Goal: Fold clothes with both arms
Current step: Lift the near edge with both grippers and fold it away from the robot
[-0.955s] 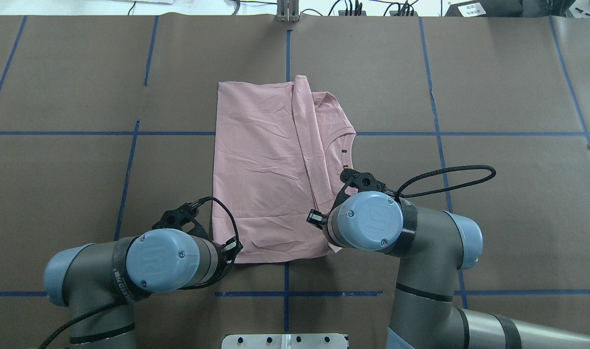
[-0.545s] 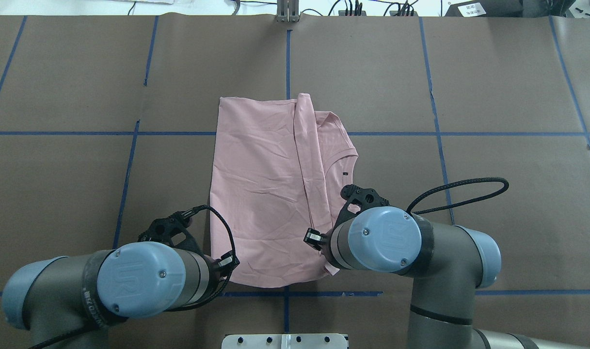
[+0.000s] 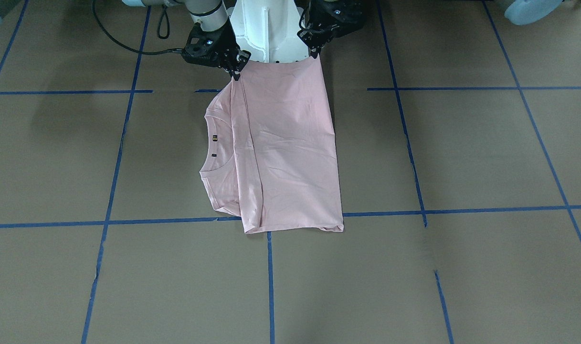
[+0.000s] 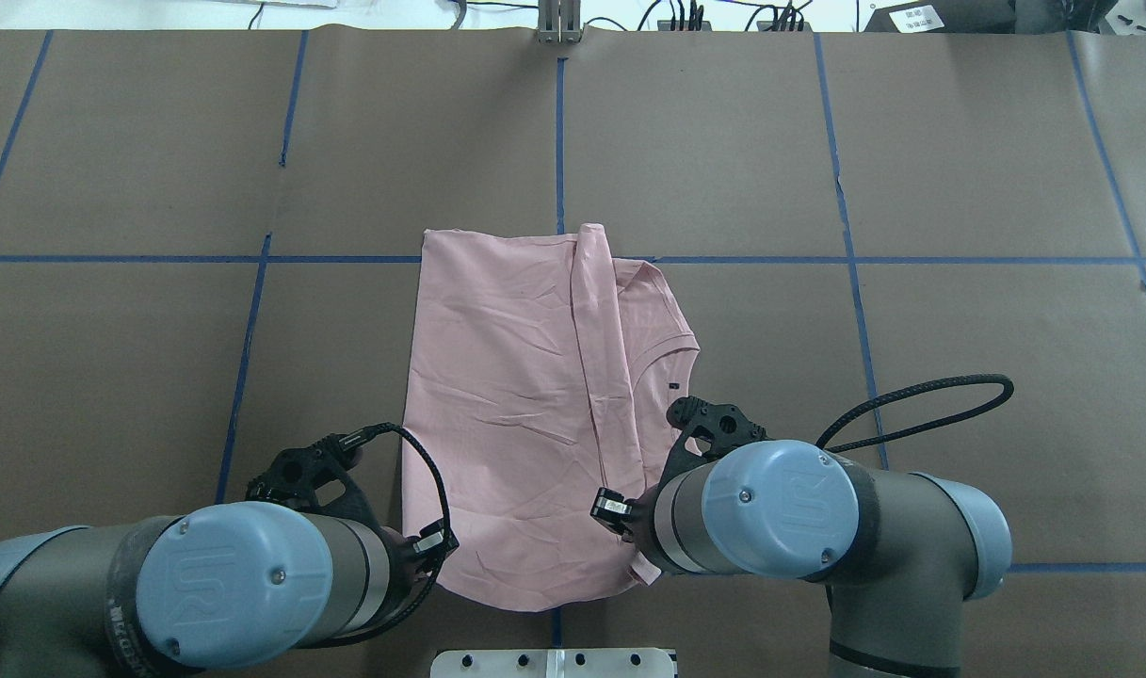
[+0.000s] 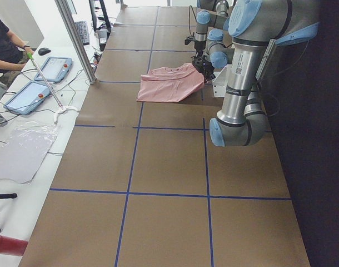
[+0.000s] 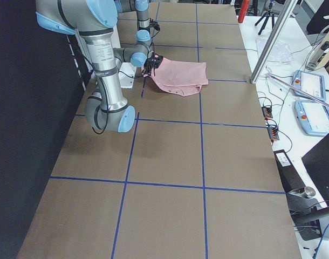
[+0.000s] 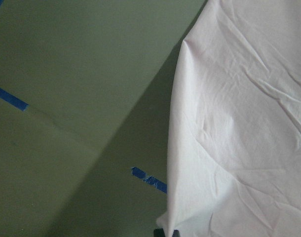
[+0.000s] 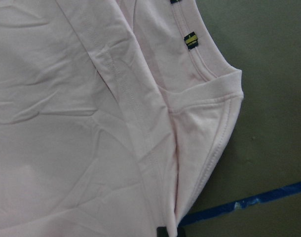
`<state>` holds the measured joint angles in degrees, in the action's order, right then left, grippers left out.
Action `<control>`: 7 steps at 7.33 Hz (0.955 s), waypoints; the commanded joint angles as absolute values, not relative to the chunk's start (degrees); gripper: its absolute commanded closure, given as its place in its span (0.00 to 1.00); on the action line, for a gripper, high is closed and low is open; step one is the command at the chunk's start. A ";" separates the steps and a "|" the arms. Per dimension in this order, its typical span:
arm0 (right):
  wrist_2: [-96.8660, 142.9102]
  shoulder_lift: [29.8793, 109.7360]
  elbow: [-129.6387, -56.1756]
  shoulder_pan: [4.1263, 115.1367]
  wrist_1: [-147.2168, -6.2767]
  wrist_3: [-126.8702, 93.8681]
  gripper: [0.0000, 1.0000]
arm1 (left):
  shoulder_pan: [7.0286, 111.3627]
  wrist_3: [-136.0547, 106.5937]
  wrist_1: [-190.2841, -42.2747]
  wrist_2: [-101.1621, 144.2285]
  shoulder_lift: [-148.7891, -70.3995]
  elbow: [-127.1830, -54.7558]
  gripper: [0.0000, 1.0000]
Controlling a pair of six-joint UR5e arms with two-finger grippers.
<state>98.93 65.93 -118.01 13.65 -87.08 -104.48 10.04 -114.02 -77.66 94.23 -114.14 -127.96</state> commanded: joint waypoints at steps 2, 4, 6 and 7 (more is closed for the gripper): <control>99.05 65.39 -116.03 20.28 -84.90 -103.98 1.00 | 17.73 -106.11 -79.26 94.13 -114.78 -125.35 1.00; 98.88 65.04 -111.56 22.22 -81.23 -104.06 1.00 | 20.03 -105.73 -86.71 94.13 -114.79 -120.61 1.00; 98.88 64.26 -109.34 24.77 -78.32 -104.06 1.00 | 21.17 -105.91 -89.56 94.13 -114.96 -118.92 1.00; 98.96 60.85 -105.42 27.40 -78.31 -103.98 1.00 | 24.14 -105.65 -90.26 94.13 -115.48 -118.13 1.00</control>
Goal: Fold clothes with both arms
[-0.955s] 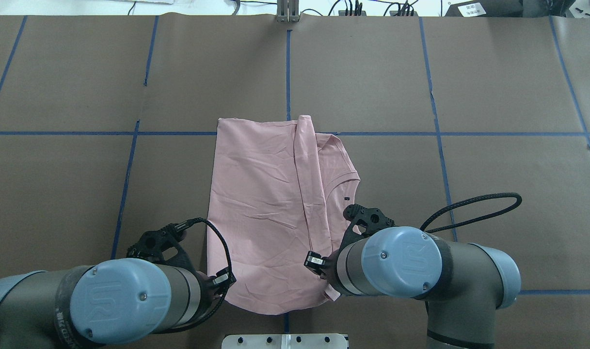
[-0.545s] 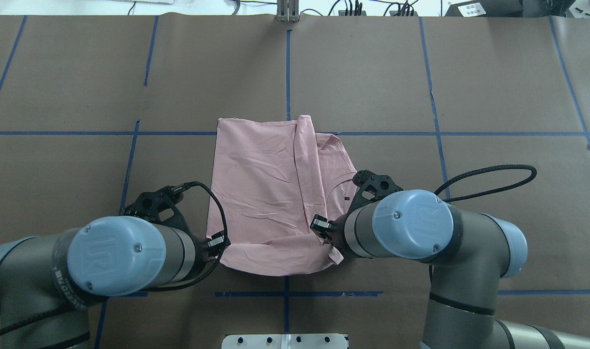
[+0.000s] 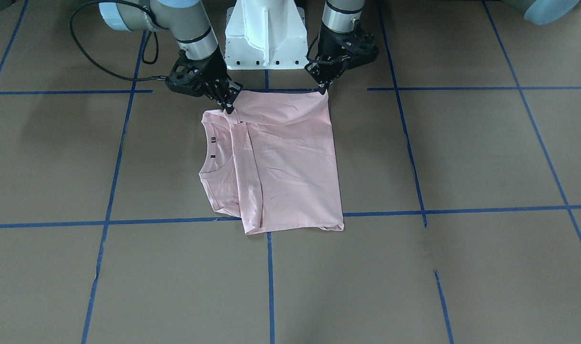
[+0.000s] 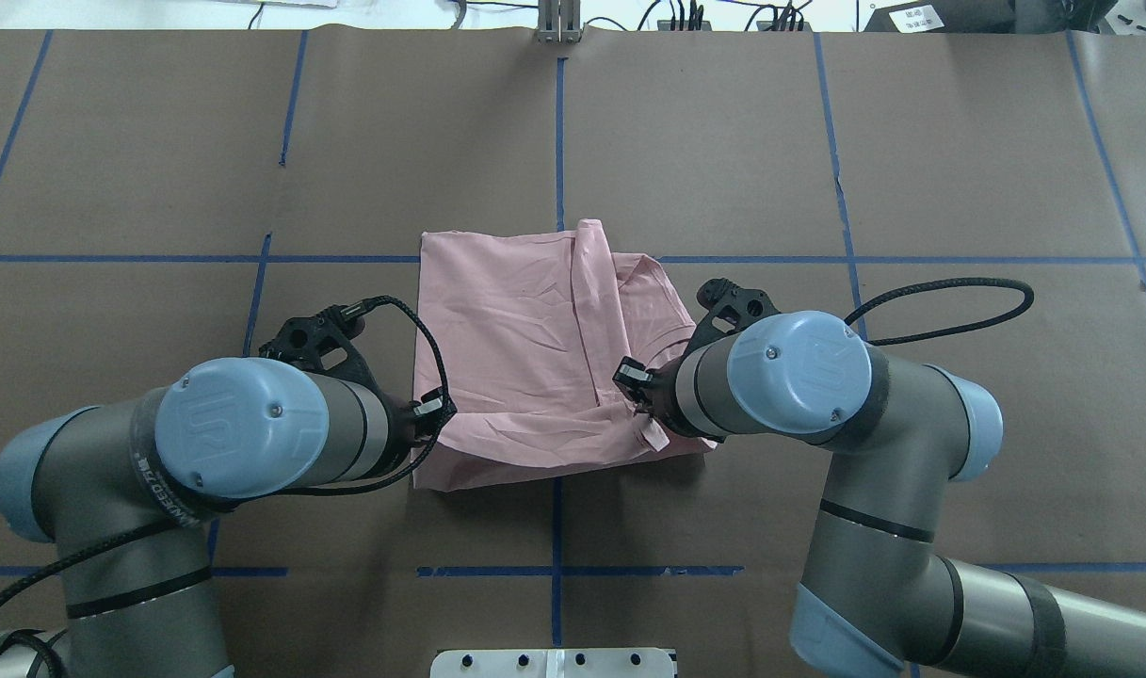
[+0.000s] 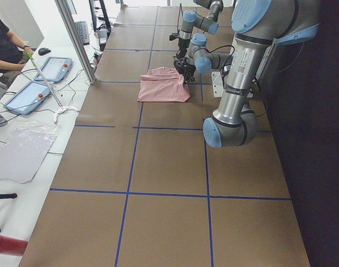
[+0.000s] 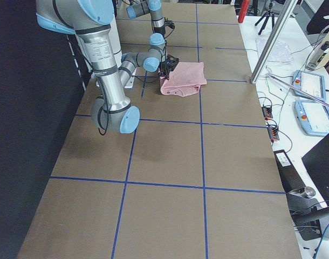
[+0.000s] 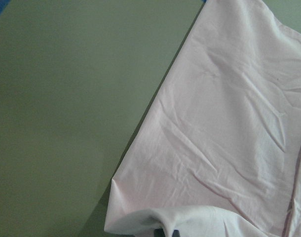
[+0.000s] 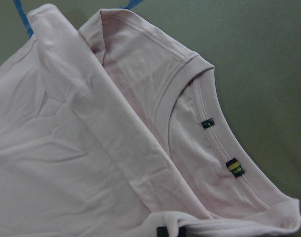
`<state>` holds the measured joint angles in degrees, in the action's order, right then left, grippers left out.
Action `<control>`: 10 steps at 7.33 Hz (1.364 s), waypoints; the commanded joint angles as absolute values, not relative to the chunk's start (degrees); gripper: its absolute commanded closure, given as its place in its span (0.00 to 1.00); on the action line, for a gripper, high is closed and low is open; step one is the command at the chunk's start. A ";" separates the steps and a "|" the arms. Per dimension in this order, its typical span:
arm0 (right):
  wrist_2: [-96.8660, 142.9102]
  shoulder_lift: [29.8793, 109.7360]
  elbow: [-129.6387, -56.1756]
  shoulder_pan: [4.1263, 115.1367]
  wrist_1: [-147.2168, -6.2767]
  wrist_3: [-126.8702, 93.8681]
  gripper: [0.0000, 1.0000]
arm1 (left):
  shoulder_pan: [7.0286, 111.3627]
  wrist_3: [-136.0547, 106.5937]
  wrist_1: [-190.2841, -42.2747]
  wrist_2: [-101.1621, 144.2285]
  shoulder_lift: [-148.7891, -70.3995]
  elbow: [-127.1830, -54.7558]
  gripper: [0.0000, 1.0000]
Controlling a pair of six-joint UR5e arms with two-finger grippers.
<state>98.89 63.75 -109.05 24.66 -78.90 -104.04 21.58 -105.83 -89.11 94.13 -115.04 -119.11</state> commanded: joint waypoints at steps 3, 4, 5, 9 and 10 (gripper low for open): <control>99.14 46.28 -80.79 36.53 -70.81 -103.19 1.00 | 35.21 -99.17 -104.27 94.57 -121.90 -98.67 1.00; 98.88 42.23 -69.63 38.56 -63.79 -101.18 0.69 | 39.25 -96.44 -110.07 94.66 -123.12 -92.09 0.84; 98.79 40.36 -63.61 40.59 -61.29 -98.90 0.01 | 42.59 -92.41 -114.22 94.66 -125.57 -84.80 0.18; 100.18 39.81 -62.93 45.60 -61.52 -94.67 0.00 | 45.43 -88.34 -119.44 98.24 -126.74 -80.07 0.00; 100.80 39.81 -63.02 47.01 -61.96 -89.18 0.00 | 47.44 -85.28 -119.44 101.05 -126.65 -80.07 0.00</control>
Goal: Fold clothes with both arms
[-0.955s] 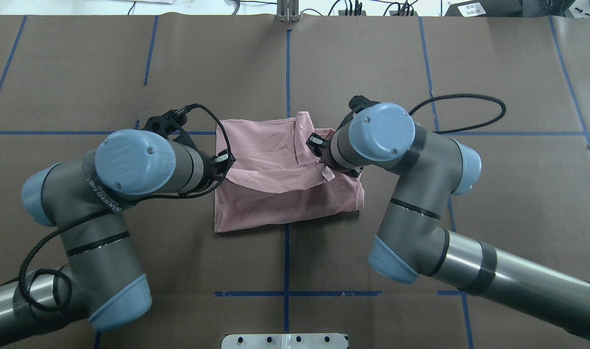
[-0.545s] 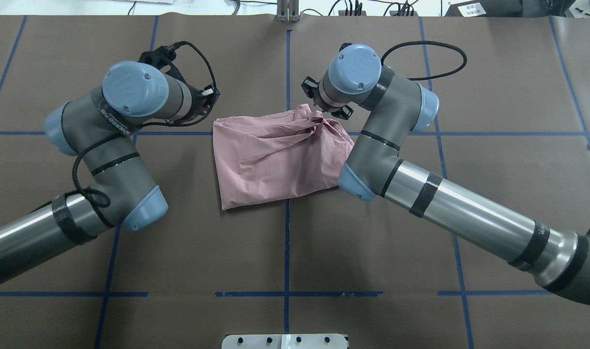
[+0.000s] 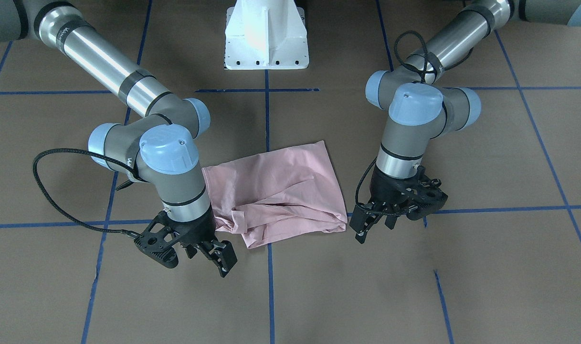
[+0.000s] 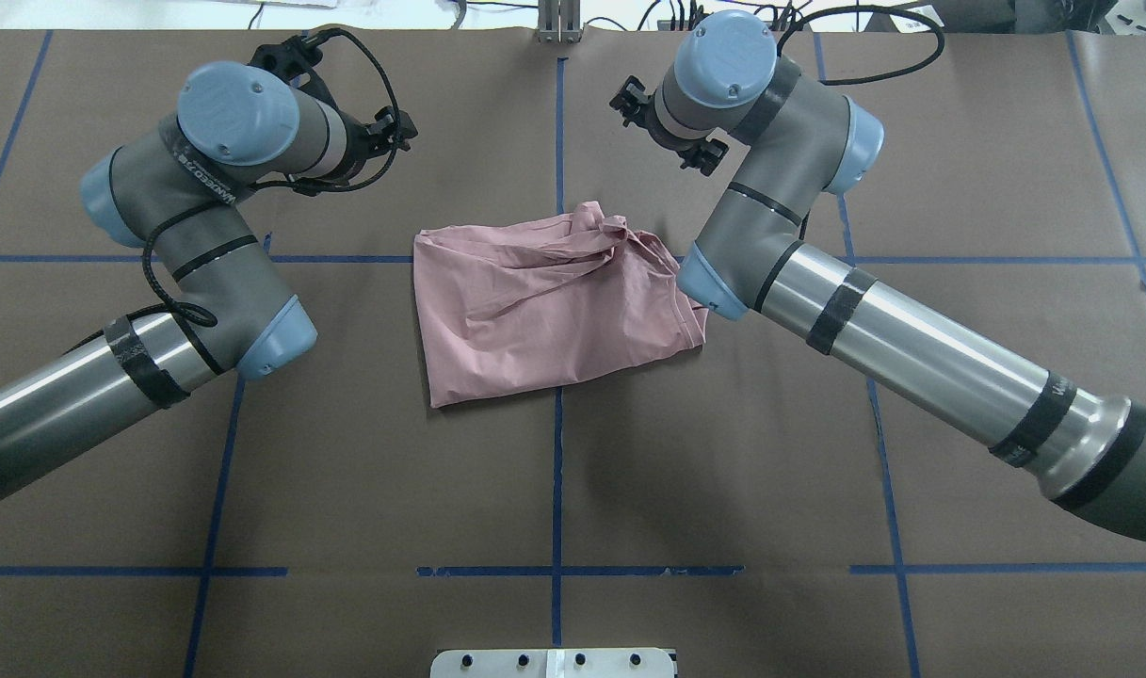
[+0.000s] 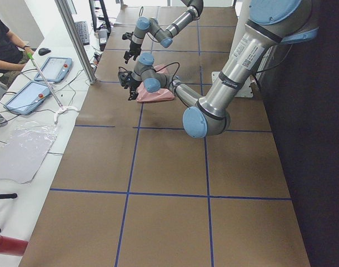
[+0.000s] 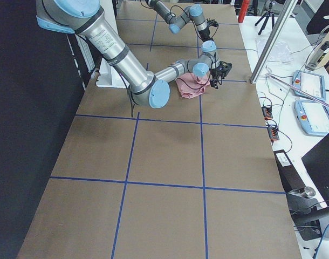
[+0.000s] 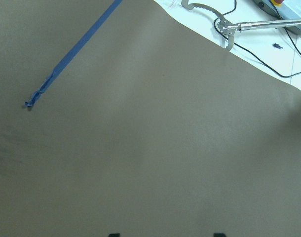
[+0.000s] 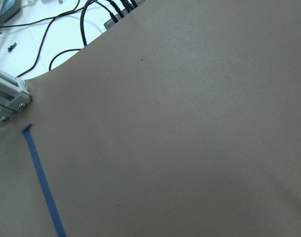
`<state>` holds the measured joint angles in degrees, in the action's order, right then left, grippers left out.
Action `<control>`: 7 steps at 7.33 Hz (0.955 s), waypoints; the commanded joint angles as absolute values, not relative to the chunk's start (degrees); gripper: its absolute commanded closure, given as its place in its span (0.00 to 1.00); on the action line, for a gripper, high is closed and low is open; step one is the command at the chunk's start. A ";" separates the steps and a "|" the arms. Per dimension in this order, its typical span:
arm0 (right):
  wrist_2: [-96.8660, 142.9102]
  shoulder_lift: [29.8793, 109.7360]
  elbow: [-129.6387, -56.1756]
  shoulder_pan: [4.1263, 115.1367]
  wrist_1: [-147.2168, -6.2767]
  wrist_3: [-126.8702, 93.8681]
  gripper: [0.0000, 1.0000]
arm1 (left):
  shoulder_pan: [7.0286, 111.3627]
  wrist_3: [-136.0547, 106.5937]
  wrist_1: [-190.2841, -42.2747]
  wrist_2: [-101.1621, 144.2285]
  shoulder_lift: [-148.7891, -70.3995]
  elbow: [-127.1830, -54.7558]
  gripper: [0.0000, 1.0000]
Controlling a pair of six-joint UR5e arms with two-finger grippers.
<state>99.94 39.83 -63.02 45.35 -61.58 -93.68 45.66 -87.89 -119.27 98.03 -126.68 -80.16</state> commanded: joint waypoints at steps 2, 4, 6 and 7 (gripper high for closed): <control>110.85 42.26 -64.32 55.58 -63.97 -73.75 0.00 | 56.11 -69.35 -118.75 108.94 -124.21 -80.77 0.00; 116.71 52.67 -73.77 65.00 -73.16 -48.04 0.00 | 66.83 -50.80 -118.39 117.12 -116.14 -85.93 0.00; 120.73 62.98 -81.10 74.39 -82.57 -24.46 0.00 | 75.37 -34.02 -116.73 122.15 -107.71 -89.29 0.00; 127.03 67.98 -82.17 79.75 -84.27 -15.65 0.00 | 79.67 -24.88 -114.46 124.00 -105.58 -89.21 0.00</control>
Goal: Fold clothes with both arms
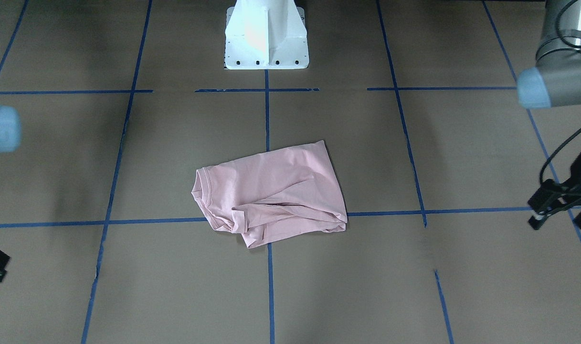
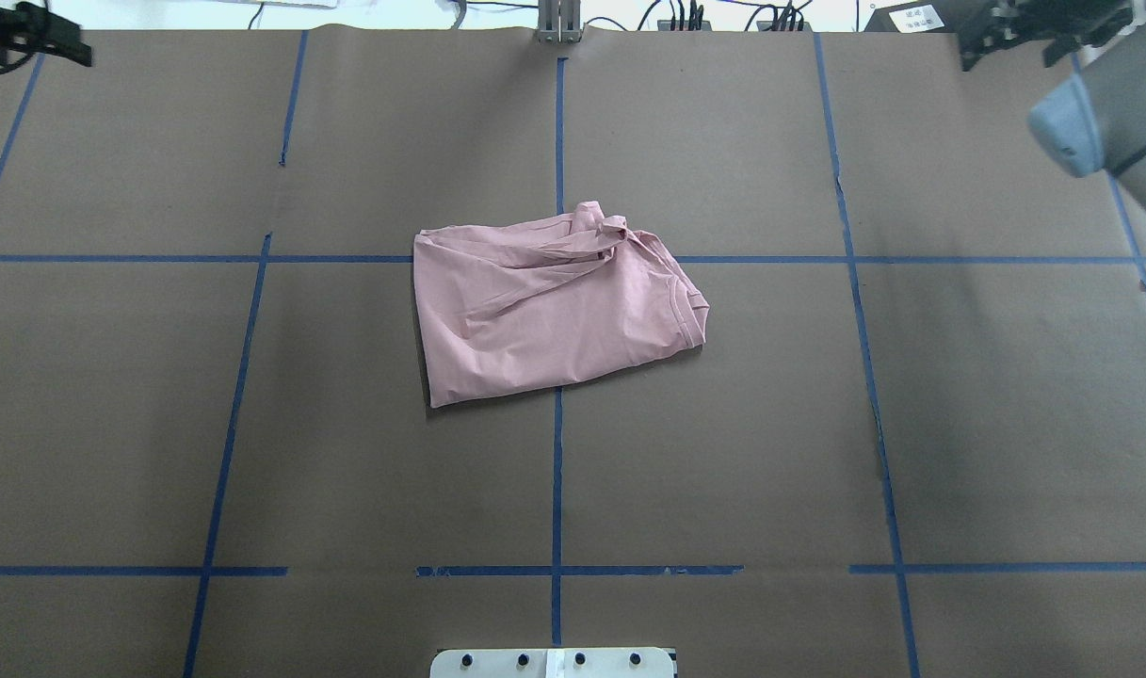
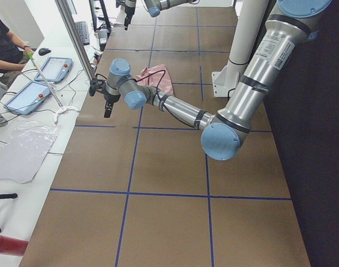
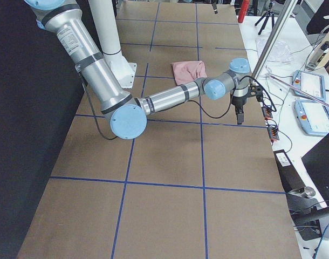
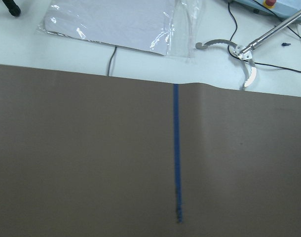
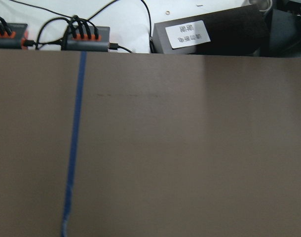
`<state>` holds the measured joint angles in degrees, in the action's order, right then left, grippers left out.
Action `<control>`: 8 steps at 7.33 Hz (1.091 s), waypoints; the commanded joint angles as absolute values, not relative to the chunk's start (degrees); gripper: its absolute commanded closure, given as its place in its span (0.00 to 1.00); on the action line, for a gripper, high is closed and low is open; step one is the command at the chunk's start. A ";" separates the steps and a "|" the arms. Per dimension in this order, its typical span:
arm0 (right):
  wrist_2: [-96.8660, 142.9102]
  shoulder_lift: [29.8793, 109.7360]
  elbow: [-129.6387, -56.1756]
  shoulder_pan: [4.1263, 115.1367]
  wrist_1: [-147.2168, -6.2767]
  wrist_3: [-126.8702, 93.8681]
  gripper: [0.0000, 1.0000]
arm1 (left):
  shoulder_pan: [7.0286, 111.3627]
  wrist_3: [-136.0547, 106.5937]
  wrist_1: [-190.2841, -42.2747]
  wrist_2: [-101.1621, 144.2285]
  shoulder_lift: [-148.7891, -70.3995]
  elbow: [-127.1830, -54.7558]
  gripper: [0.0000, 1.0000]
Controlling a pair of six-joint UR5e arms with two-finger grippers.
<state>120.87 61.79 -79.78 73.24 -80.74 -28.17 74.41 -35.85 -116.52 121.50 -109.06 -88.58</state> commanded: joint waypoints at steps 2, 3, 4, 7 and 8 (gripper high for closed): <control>137.08 76.87 -83.57 86.80 -84.46 -2.87 0.00 | 87.06 -6.25 -107.26 124.89 -102.32 -88.95 0.00; 137.98 80.82 -86.11 87.97 -84.46 -0.90 0.00 | 89.19 2.90 -103.83 126.81 -100.83 -88.86 0.00; 138.16 85.64 -89.87 88.41 -84.46 0.51 0.00 | 91.65 8.90 -103.28 131.26 -98.03 -88.51 0.00; 137.29 92.89 -95.01 88.86 -83.23 -0.18 0.00 | 91.58 9.58 -109.76 128.96 -91.06 -84.14 0.00; 138.07 92.99 -95.36 88.86 -83.23 -0.44 0.00 | 91.58 8.97 -109.17 129.11 -90.71 -83.85 0.00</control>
<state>137.52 92.28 -94.78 88.83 -83.29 -0.20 91.62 9.22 -108.62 129.82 -91.55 -85.39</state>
